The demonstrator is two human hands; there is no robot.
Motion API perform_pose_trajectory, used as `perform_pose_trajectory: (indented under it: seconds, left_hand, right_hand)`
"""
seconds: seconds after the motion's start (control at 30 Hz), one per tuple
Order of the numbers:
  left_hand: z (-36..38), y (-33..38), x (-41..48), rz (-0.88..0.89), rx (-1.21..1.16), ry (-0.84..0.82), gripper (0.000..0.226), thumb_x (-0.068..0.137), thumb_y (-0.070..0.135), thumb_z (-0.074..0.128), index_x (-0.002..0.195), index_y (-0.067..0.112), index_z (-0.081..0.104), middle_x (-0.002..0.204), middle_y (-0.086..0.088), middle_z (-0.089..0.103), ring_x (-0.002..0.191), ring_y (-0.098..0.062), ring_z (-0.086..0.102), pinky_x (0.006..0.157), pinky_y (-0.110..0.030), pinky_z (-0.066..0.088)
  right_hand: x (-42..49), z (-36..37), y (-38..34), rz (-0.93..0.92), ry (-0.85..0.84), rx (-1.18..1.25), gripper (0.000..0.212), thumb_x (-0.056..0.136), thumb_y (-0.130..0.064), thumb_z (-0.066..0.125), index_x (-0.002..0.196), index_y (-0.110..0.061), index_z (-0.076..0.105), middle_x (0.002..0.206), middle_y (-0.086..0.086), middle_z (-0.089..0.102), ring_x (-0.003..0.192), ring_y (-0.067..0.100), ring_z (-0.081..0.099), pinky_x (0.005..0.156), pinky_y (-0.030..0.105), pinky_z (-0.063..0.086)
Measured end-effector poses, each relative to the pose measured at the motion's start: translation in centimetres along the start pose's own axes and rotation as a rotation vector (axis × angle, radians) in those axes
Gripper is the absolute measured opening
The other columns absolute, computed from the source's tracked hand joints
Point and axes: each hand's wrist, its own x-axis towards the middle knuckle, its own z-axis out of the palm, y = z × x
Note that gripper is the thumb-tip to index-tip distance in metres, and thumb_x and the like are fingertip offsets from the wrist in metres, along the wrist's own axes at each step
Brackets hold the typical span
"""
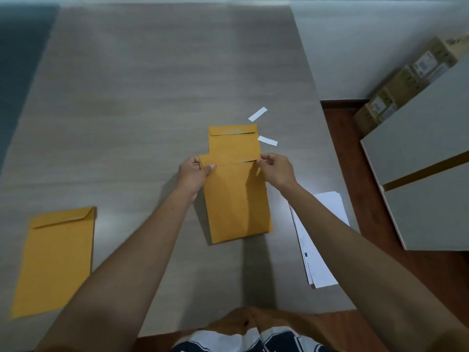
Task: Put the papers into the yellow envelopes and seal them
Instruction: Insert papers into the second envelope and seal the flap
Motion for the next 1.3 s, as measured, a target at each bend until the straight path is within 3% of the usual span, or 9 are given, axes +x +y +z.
perform_pose_trajectory:
  seconds: [0.13, 0.3, 0.43, 0.57, 0.7, 0.9, 1.0, 1.07, 1.3]
  left_hand:
    - [1.0, 2.1, 3.7, 0.013, 0.025, 0.03, 0.011, 0.089, 0.009, 0.069, 0.093, 0.01, 0.059, 0.101, -0.009, 0.066, 0.096, -0.025, 0.065, 0.084, -0.039, 0.056]
    - [1.4, 2.0, 7.4, -0.029, 0.02, 0.073, 0.021, 0.09, 0.009, 0.068, 0.08, 0.017, 0.052, 0.097, -0.008, 0.066, 0.092, -0.026, 0.064, 0.081, -0.039, 0.056]
    - [2.1, 2.1, 9.6, -0.057, -0.016, 0.073, 0.02, 0.091, 0.009, 0.067, 0.081, 0.018, 0.052, 0.096, -0.007, 0.067, 0.09, -0.025, 0.064, 0.076, -0.038, 0.055]
    - [3.5, 3.2, 11.2, -0.054, -0.052, 0.055, 0.019, 0.091, 0.007, 0.066, 0.082, 0.019, 0.053, 0.097, -0.006, 0.067, 0.091, -0.024, 0.065, 0.081, -0.039, 0.056]
    - [4.9, 4.2, 12.2, -0.011, 0.006, 0.045, 0.017, 0.091, 0.009, 0.066, 0.085, 0.018, 0.054, 0.097, -0.004, 0.067, 0.081, -0.013, 0.065, 0.068, -0.026, 0.055]
    - [5.5, 4.1, 12.8, 0.129, 0.346, 0.112, 0.031, 0.087, 0.02, 0.072, 0.115, 0.011, 0.063, 0.102, -0.001, 0.066, 0.086, -0.012, 0.061, 0.062, -0.008, 0.045]
    - [5.3, 3.6, 13.0, 0.167, 0.494, 0.139, 0.051, 0.084, 0.022, 0.075, 0.131, 0.015, 0.056, 0.111, -0.004, 0.056, 0.095, -0.014, 0.054, 0.085, -0.019, 0.047]
    - [5.0, 3.5, 12.9, 0.206, 0.592, 0.155, 0.035, 0.083, 0.021, 0.076, 0.113, 0.022, 0.057, 0.11, -0.006, 0.049, 0.091, -0.017, 0.051, 0.082, -0.023, 0.048]
    - [4.4, 2.6, 10.7, 0.159, 0.633, 0.225, 0.058, 0.084, 0.023, 0.072, 0.135, 0.007, 0.049, 0.131, -0.011, 0.048, 0.114, -0.025, 0.054, 0.098, -0.033, 0.046]
  right_hand:
    - [3.5, -0.6, -0.4, -0.1, 0.058, -0.158, 0.033, 0.1, -0.017, 0.048, 0.129, -0.012, 0.062, 0.128, 0.005, 0.064, 0.117, 0.021, 0.059, 0.095, 0.024, 0.043]
    - [6.8, -1.7, 2.3, -0.33, -0.007, -0.67, 0.049, 0.09, -0.005, 0.05, 0.138, -0.016, 0.05, 0.142, 0.004, 0.052, 0.128, 0.035, 0.042, 0.098, 0.046, 0.043]
    - [8.8, -1.9, 4.5, -0.419, -0.018, -0.907, 0.054, 0.086, -0.009, 0.055, 0.139, -0.015, 0.047, 0.149, -0.003, 0.044, 0.132, 0.033, 0.037, 0.1, 0.046, 0.037]
    - [9.9, -1.7, 5.4, -0.458, 0.175, -0.908, 0.044, 0.085, -0.015, 0.057, 0.129, -0.009, 0.058, 0.14, 0.003, 0.055, 0.127, 0.037, 0.046, 0.1, 0.048, 0.038]
    - [11.4, -2.3, 5.2, -0.352, 0.232, -0.892, 0.044, 0.092, -0.023, 0.048, 0.134, -0.009, 0.053, 0.145, 0.004, 0.05, 0.133, 0.036, 0.039, 0.105, 0.048, 0.032]
    - [13.3, -2.7, 4.3, -0.323, 0.328, -0.77, 0.029, 0.095, -0.021, 0.049, 0.115, -0.01, 0.068, 0.133, 0.001, 0.059, 0.122, 0.032, 0.048, 0.093, 0.044, 0.04]
    - [13.4, -2.4, 3.9, -0.294, 0.415, -0.695, 0.024, 0.092, -0.017, 0.053, 0.094, -0.013, 0.076, 0.123, -0.002, 0.066, 0.112, 0.03, 0.052, 0.083, 0.041, 0.042]
    - [13.1, -2.2, 3.7, -0.294, 0.426, -0.643, 0.02, 0.09, -0.015, 0.057, 0.091, -0.014, 0.077, 0.117, 0.0, 0.068, 0.107, 0.031, 0.054, 0.079, 0.039, 0.043]
    - [10.2, 0.7, 1.7, -0.204, 0.189, -0.251, 0.025, 0.092, -0.02, 0.061, 0.115, -0.01, 0.066, 0.095, 0.005, 0.073, 0.089, 0.017, 0.066, 0.086, 0.026, 0.048]
